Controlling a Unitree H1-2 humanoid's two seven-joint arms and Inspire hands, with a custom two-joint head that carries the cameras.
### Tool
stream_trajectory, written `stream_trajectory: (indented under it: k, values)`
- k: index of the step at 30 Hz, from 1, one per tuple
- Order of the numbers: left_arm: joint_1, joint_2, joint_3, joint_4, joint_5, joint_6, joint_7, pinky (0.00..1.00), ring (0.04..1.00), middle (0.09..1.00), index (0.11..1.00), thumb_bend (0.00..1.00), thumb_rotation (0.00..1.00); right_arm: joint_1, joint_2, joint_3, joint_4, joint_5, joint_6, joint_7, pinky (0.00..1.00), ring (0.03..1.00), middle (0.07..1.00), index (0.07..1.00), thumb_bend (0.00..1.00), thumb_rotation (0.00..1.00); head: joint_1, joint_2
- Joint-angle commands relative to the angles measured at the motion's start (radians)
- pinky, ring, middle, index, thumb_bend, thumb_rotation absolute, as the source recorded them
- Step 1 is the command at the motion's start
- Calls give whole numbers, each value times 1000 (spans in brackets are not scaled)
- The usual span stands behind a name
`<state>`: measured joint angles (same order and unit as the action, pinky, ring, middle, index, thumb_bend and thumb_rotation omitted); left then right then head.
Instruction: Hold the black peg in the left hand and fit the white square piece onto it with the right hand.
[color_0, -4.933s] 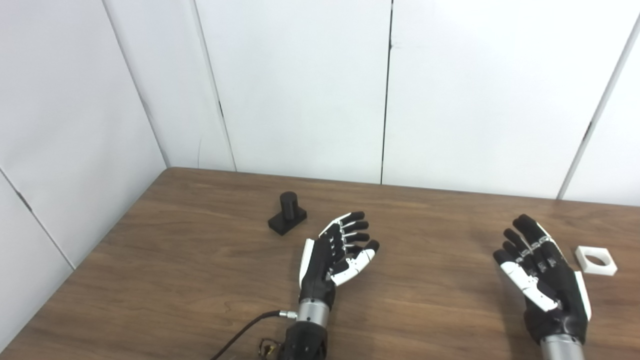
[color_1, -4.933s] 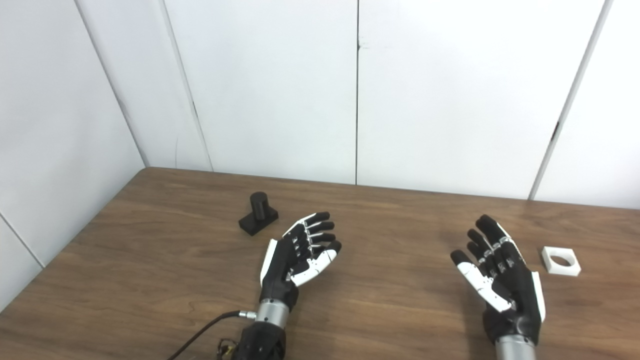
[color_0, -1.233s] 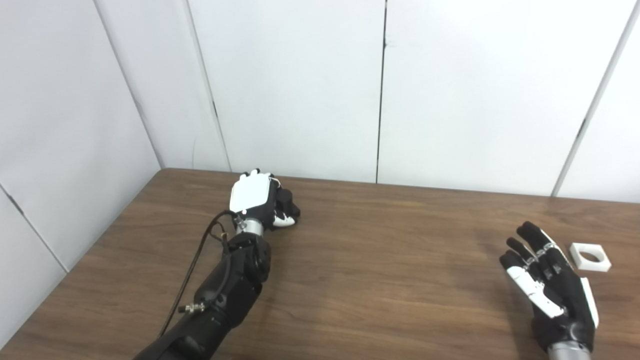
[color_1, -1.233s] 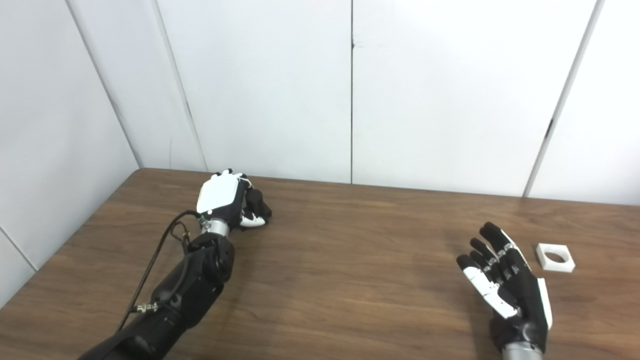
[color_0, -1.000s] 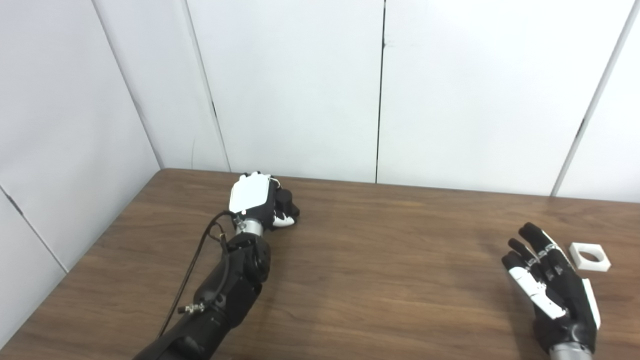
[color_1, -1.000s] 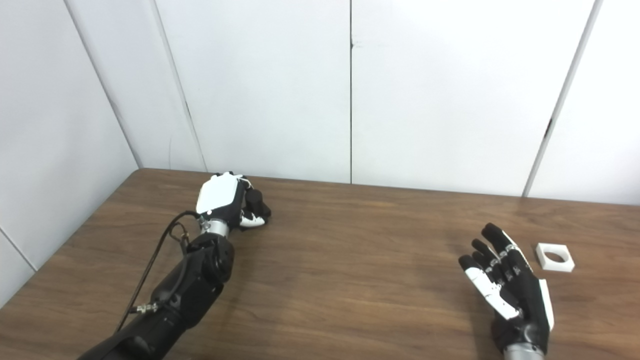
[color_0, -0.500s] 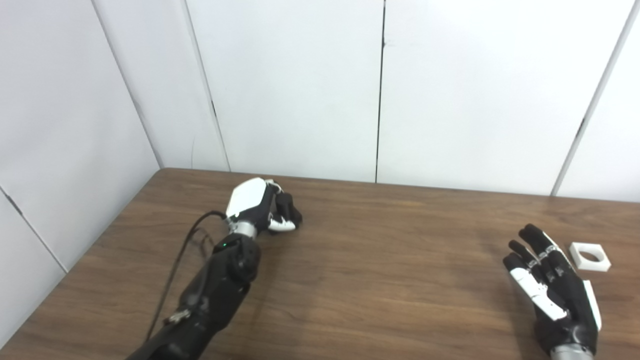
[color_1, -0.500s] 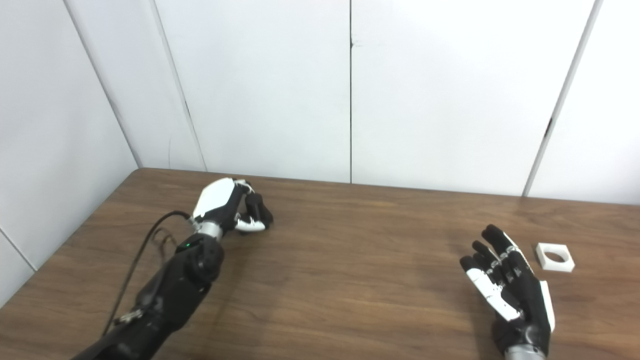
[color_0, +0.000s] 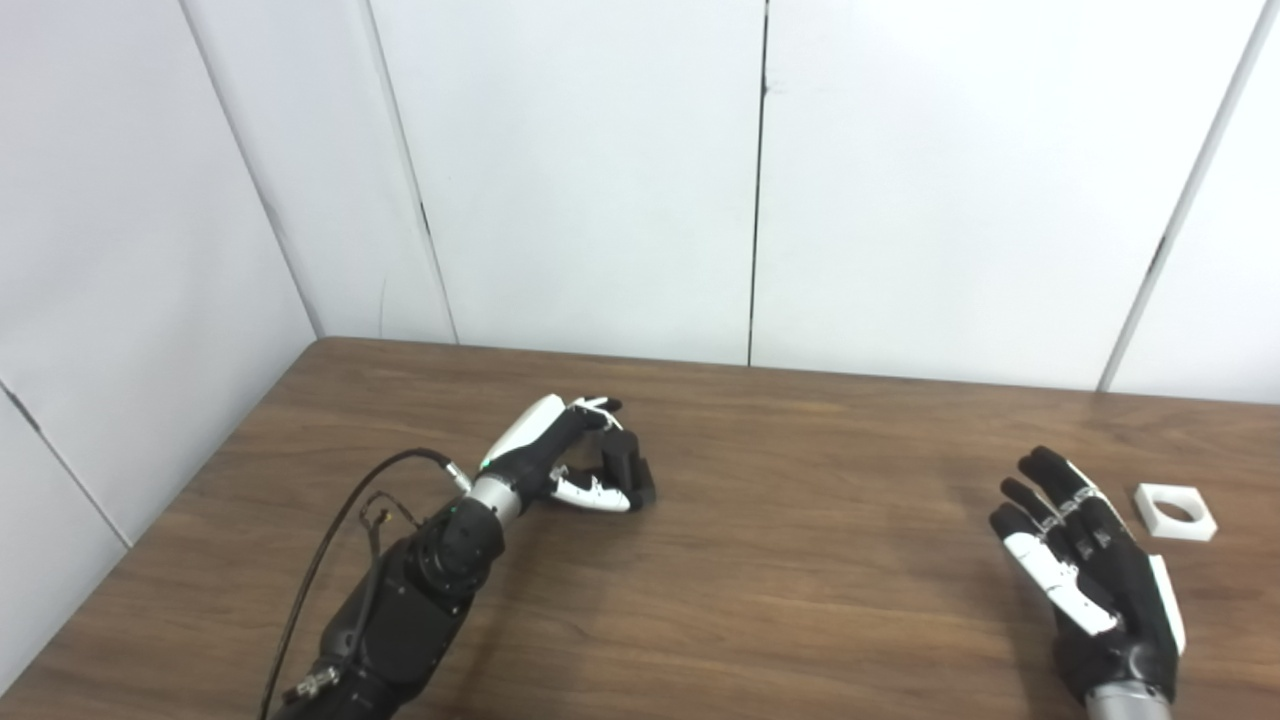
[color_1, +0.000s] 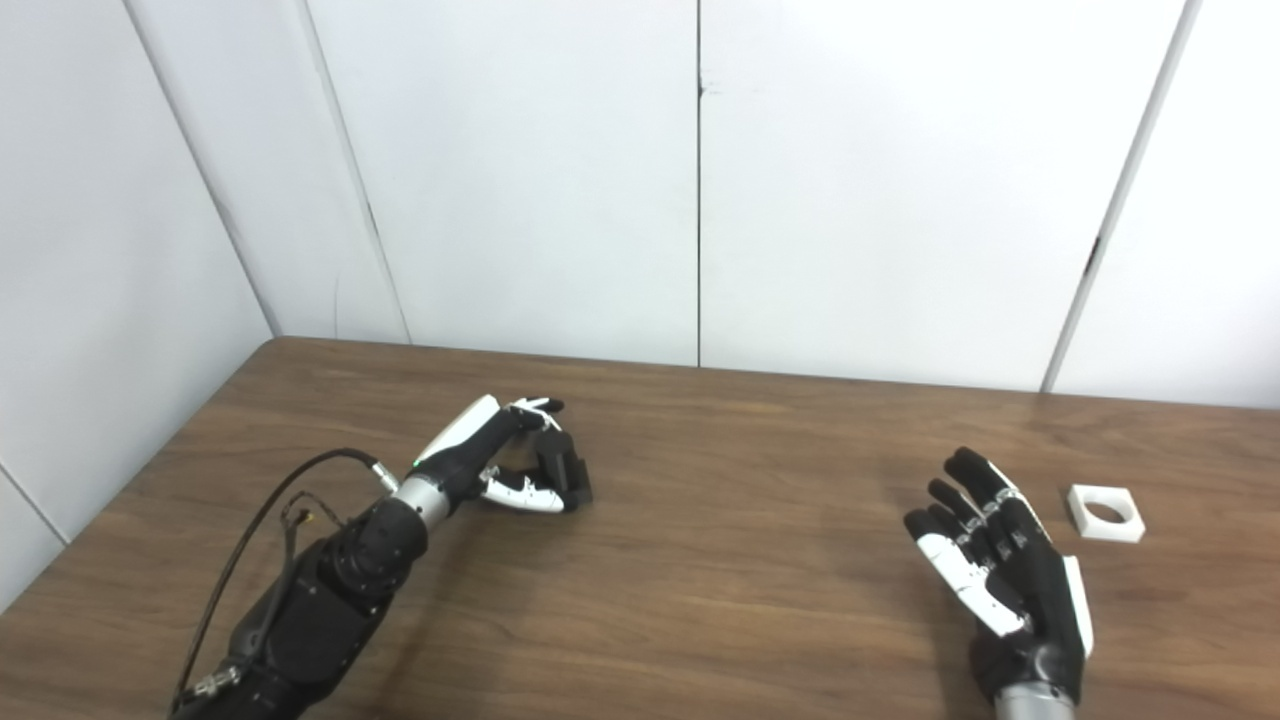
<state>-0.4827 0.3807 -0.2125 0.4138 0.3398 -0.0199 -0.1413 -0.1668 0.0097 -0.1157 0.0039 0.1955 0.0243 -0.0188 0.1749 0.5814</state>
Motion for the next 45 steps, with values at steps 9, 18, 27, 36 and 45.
stream_trajectory:
  k: [9,18,27,36,45]
  values:
    - [-5,-17,-27,-45,-21,-139,-52,1000,1000,985,491,522,76,-33,19,12,-46,-14,-11,-16,777,780,825,782,676,198,-43,15]
    - [15,-80,-62,-43,12,-225,-40,1000,1000,1000,492,522,73,-38,32,11,-48,-5,-24,-21,755,774,814,770,677,178,-87,28]
    - [24,-147,-89,12,51,-294,6,1000,1000,1000,492,522,71,-38,33,12,-63,-25,-6,-33,751,770,810,767,694,212,-125,44]
    - [18,-174,-125,77,125,-316,71,1000,1000,1000,493,522,72,-36,35,13,-82,-41,5,-48,711,743,795,746,697,202,-230,55]
    - [27,-118,-90,83,63,-348,40,1000,1000,1000,493,523,69,-51,74,33,-76,-86,-6,-83,726,782,800,753,679,188,-502,38]
